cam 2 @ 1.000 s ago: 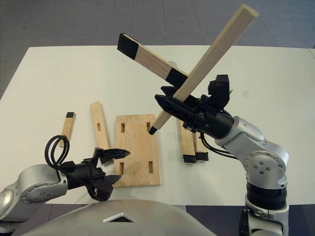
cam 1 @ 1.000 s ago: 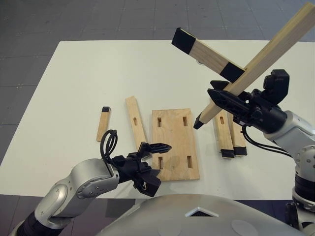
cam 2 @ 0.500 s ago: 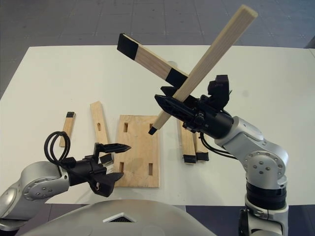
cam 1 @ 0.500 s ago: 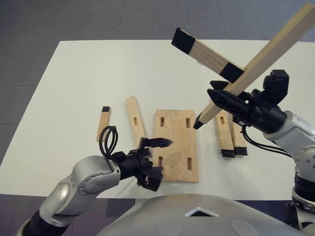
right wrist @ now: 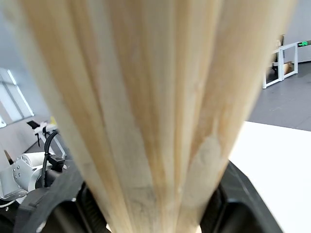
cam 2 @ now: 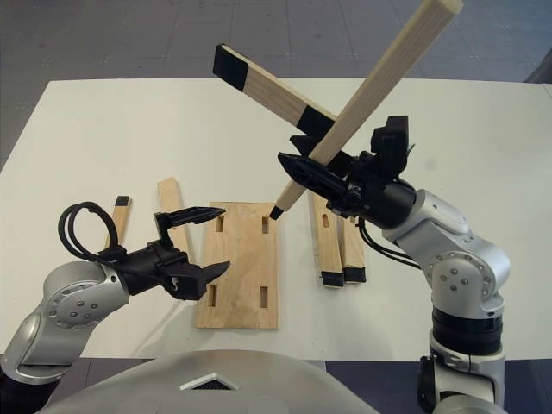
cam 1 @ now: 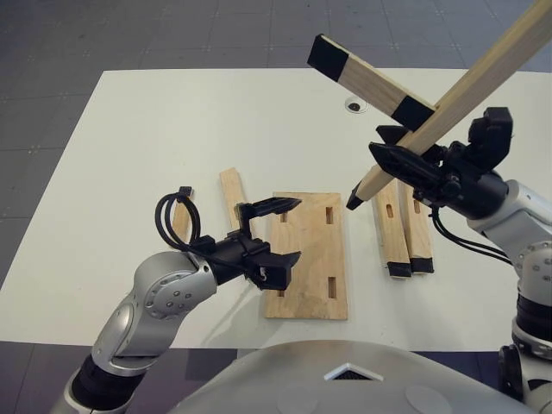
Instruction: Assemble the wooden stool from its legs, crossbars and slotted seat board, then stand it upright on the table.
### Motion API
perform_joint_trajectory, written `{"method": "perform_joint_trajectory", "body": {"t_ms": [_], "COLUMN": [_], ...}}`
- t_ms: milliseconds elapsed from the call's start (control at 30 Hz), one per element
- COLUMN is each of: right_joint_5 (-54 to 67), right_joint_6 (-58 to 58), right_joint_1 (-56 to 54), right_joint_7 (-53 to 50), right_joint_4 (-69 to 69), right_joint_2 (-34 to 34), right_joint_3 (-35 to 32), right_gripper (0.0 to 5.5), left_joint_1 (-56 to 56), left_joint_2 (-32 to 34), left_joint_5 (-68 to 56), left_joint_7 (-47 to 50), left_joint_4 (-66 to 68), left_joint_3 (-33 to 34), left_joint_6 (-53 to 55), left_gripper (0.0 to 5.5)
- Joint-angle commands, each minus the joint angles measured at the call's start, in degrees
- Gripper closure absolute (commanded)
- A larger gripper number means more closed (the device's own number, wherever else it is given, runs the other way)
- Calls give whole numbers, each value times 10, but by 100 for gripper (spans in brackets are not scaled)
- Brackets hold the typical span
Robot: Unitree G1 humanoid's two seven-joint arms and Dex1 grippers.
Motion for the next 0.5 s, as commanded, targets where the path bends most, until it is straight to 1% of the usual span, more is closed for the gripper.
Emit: {"method": "perform_joint_trajectory", "body": {"t_ms": [33,167,300,400,500], "right_joint_5": [-93,-199,-277,-316,-329], "right_joint_6": [-57,-153,-224,-257,-259], "right_joint_1": [-48,-90,-130,-131,-136], "right_joint_7": [89,195,257,275,284], "right_joint_4": [65,171,281,312,327], "right_joint_2": [-22,-15,6,24,42], "right_joint_3": [31,79,118,141,150], "right_gripper": [347,347,347,347,347], "left_joint_1": [37,38,-2,-27,-33], "left_joint_2": [-9,-61,-123,-140,-138], "left_joint_5": [-45,-148,-315,-401,-438], "left_joint_7": [7,15,14,18,28], "left_joint_4": [55,90,76,81,83], "left_joint_3": [29,73,142,181,195], "left_joint_6": [44,137,247,306,335], "left_gripper": [0,0,0,0,0]}}
